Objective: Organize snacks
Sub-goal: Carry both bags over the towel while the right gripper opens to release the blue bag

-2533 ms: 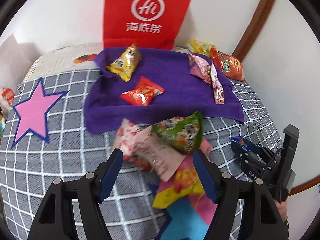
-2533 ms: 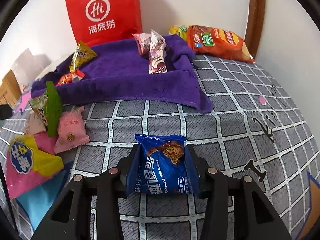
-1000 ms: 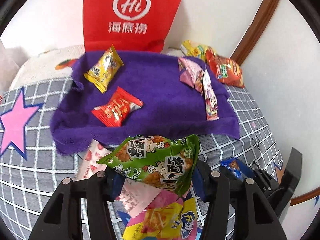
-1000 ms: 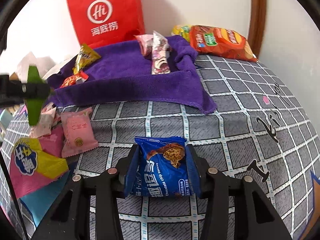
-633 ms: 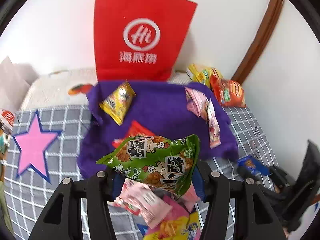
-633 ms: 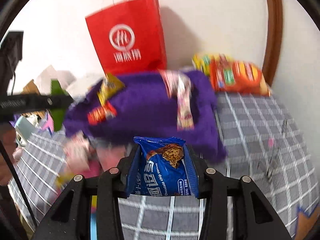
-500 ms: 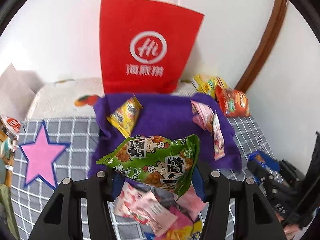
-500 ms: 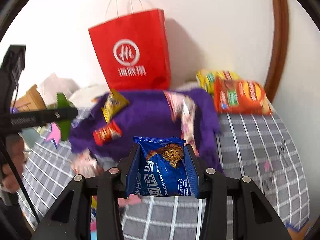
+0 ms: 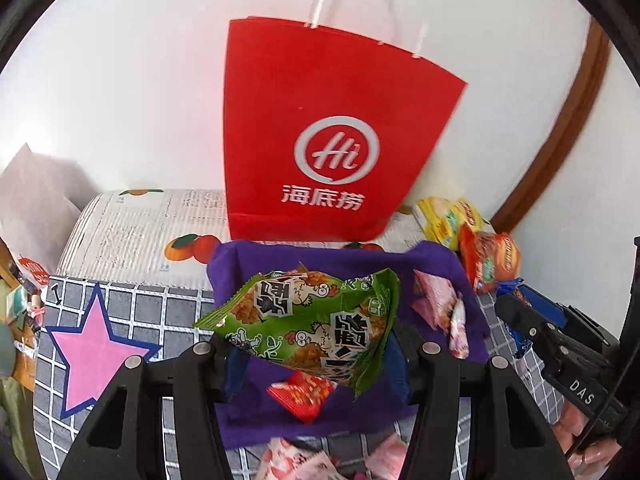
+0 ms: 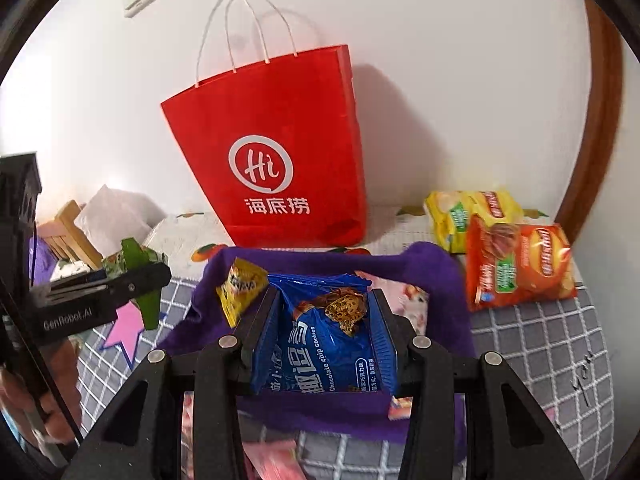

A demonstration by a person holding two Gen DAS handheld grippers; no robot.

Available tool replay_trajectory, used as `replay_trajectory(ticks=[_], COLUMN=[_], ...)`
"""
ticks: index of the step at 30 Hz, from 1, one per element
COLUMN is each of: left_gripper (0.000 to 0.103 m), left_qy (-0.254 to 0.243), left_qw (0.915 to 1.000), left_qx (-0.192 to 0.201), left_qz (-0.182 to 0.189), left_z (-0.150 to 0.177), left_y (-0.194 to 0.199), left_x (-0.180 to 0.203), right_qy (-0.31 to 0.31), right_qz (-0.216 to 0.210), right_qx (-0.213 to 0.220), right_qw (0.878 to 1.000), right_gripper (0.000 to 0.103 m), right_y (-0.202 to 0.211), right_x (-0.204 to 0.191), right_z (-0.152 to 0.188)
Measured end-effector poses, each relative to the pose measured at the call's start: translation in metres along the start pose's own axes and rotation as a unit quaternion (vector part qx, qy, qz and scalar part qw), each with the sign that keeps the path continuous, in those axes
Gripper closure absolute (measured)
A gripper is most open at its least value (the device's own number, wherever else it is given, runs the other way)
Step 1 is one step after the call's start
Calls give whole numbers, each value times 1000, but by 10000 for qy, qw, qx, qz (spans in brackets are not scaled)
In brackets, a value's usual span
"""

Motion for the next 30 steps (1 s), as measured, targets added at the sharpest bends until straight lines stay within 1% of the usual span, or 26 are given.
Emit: replay_trajectory(ticks=[5, 9, 11, 13, 15, 17, 20, 23, 25, 27, 30], left_gripper=[49, 49, 49, 49, 49, 49, 49, 49, 49, 49, 49], left_qy=[175, 352, 396, 466, 527, 501, 479, 457, 440, 401, 360], left_qw=[9998, 9993, 9989, 9984, 9976, 9976, 9977, 9977, 9975, 9975, 9975], left_qx=[-65, -95, -253, -311, -434, -461, -465, -506, -550, -573, -599], left_qz=[-9, 10, -11, -4, 64, 134, 89, 64, 65, 55, 67], left_z=[-6, 2, 4, 6, 10, 12, 13, 14, 15, 15, 15], left_y=[-21, -34, -44, -51, -57, -60, -61, -63, -66, -68, -69], left_x=[-16, -29, -35, -40, -41, -38, -36, -35, -33, -31, -29], right_qy=[-224, -96, -32, -118, -230, -204, -127, -1, -41, -71, 22], right_qz=[-246, -211, -192, -211, -89, -76, -59, 38, 88, 90, 236], right_qx=[-280, -420, -519, -708, -905, -1105, -1435, -1601, -1727, -1767, -1865], right_qw=[9991, 9989, 9985, 9972, 9956, 9936, 9895, 9871, 9849, 9842, 9822], right_gripper=[59, 59, 59, 59, 59, 59, 59, 59, 59, 59, 59], right_y=[-30, -48, -57, -70, -82, -90, -100, -106, -110, -111, -116], right_x=[-3, -5, 0, 8, 17, 22, 28, 31, 34, 36, 37], right_z=[-14, -18, -14, -9, -5, 1, 12, 20, 23, 25, 30])
Point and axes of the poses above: each gripper's, at about its wrist camera, not at the fingertips, and y roughly against the way its jaws point, x to its right, z to its underside, the point moved 7 cm from there along -y, roughly the way its jaws point, and after that the axes turned 14 degrees about -y, right-handed, at the moved point
